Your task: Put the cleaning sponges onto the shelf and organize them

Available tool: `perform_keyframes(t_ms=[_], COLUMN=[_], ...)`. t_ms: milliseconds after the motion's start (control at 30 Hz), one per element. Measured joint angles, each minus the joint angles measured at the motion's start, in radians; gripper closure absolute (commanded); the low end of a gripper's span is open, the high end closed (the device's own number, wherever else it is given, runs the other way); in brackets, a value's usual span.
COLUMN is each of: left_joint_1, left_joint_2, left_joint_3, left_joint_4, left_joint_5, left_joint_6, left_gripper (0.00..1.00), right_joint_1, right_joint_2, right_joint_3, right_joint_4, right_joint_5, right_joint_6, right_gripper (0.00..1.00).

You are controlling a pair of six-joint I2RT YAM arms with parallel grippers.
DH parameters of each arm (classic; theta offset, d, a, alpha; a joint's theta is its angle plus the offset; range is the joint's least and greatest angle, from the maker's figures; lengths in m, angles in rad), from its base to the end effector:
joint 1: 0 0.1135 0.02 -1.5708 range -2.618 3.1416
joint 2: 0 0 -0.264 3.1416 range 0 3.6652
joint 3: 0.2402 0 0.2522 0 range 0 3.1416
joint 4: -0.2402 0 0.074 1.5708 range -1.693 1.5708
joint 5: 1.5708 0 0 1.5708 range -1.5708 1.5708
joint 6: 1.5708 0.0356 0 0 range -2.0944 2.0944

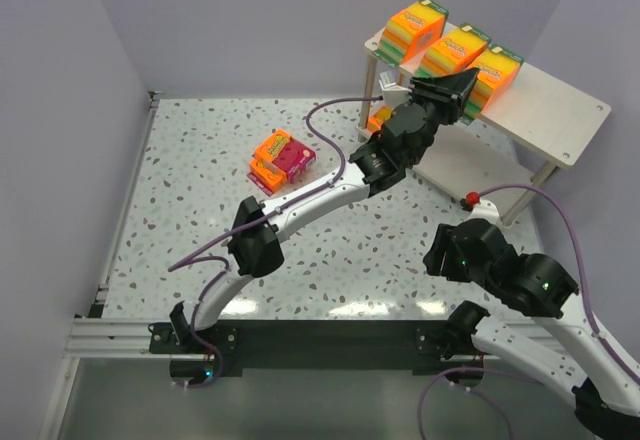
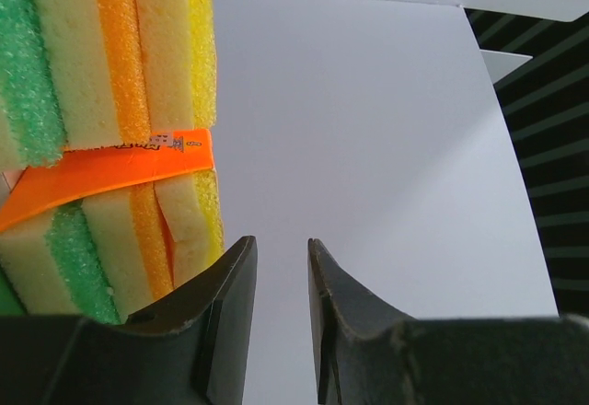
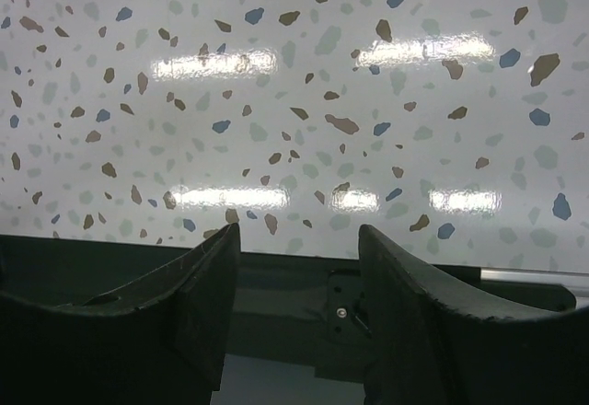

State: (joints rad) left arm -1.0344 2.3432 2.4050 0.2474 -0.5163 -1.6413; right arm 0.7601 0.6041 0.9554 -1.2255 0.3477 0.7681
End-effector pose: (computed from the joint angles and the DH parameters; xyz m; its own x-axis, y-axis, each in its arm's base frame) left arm 0.2936 -0.4595 0.4095 -0.5169 -0.8281 0.2170 0.1194 -0.3207 -0.9396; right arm 0.0671 0.0470 0.3217 -0.7398 0.1980 -0.6430 0.0343 0.9656 0.2578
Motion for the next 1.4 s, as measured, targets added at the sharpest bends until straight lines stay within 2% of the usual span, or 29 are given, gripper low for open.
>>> perform_keyframes(t_ms=[167,267,300,400,567,733,1033,1167,1400], left_joint_1=[0.000,0.000,0.000,0.000,0.002,0.026,0.077,0.077,0.078], left_joint_2=[-0.013,-0.058,-0.077,-0.138,-0.262,-0.335,-0.282,-0.270,-0.165], left_joint_3=[-0.031,-0.115,-0.143,-0.211,-0.289,-0.286,-0.285,-0.305,-0.236], left_joint_4=[0.031,0.048,0.050,0.050,0.037,-0.060,-0.170,-0.164,-0.137], left_joint_5=[0.023,0.032,0.033,0.040,0.047,0.067,0.143,0.175,0.250], left_joint_6=[0.006,0.041,0.066,0.158,0.298,0.335,0.335,0.327,0.286], left_gripper=[0.69,0.83,0.92,1.00,1.00,1.00,1.00,1.00,1.00], right_joint_1=[0.000,0.000,0.000,0.000,0.000,0.000,0.000,0.000,0.000], right_joint_2=[0.000,0.000,0.000,-0.001,-0.002,-0.002,0.009,0.009,0.009], right_joint_3=[-0.004,-0.008,-0.010,-0.013,-0.013,-0.014,-0.015,-0.015,-0.016], right_joint_4=[0.001,0.002,0.002,0.002,0.007,0.013,0.016,0.016,0.016], right_joint_5=[0.000,0.000,0.000,0.000,0.000,0.000,0.000,0.000,0.001], right_joint_6=[0.001,0.002,0.002,0.002,0.003,0.005,0.008,0.010,0.011], right_gripper=[0.42,0.42,0.43,0.44,0.45,0.45,0.45,0.45,0.46])
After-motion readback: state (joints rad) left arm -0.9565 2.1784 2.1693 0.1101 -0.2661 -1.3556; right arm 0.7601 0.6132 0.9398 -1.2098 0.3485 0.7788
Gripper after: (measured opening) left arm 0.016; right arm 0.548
